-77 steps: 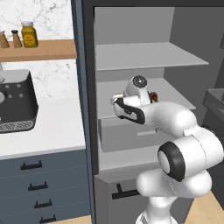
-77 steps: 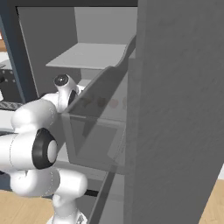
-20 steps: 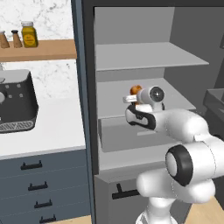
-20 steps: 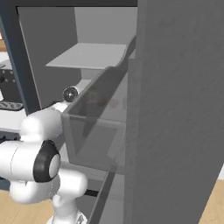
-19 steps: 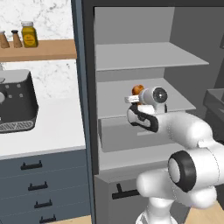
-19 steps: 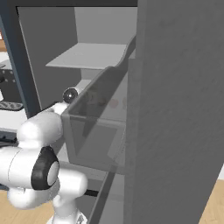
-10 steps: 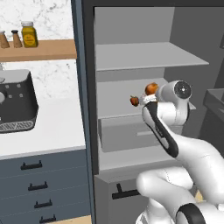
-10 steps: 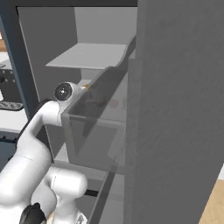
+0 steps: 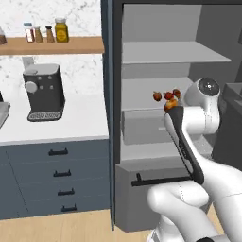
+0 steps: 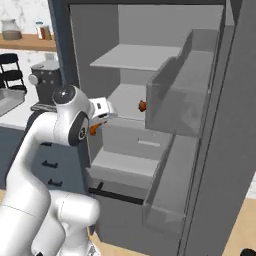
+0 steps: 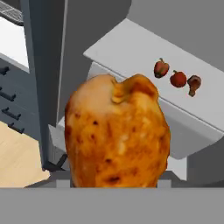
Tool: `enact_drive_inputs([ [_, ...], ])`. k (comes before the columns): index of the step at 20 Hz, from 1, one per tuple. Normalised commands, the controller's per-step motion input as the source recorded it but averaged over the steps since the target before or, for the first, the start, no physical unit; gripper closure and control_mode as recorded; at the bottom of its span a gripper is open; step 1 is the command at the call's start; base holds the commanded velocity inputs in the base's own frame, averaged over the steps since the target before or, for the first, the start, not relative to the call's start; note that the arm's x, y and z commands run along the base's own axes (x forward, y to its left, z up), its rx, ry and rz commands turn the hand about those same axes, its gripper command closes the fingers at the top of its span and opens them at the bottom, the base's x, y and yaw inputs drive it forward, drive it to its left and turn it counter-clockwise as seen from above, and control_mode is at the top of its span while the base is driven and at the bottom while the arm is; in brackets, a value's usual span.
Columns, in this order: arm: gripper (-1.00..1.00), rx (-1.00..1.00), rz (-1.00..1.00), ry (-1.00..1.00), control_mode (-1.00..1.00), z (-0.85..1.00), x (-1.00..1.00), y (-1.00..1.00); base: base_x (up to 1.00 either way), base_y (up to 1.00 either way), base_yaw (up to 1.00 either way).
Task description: Place one bell pepper and one chicken drumstick in each tupperware on the nearby counter, to pack two identical lunches.
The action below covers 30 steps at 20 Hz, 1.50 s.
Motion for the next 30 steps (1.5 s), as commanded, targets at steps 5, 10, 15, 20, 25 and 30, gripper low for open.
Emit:
enact_drive_inputs([
  [5,1.0,0.0,0.0,0.0,1.0,0.0,0.0,0.0,-0.51,1.0,0.18],
  [10,1.0,0.0,0.0,0.0,1.0,0.0,0.0,0.0,0.54,1.0,0.0],
  [15,1.0,0.0,0.0,0.0,1.0,0.0,0.0,0.0,1.0,1.0,0.0],
  [20,1.0,0.0,0.0,0.0,1.0,0.0,0.0,0.0,0.98,1.0,-0.02],
  [25,1.0,0.0,0.0,0.0,1.0,0.0,0.0,0.0,0.89,1.0,-0.18],
  [30,1.0,0.0,-0.04,0.08,-1.0,-0.28,0.15,0.37,0.33,0.6,-0.11],
])
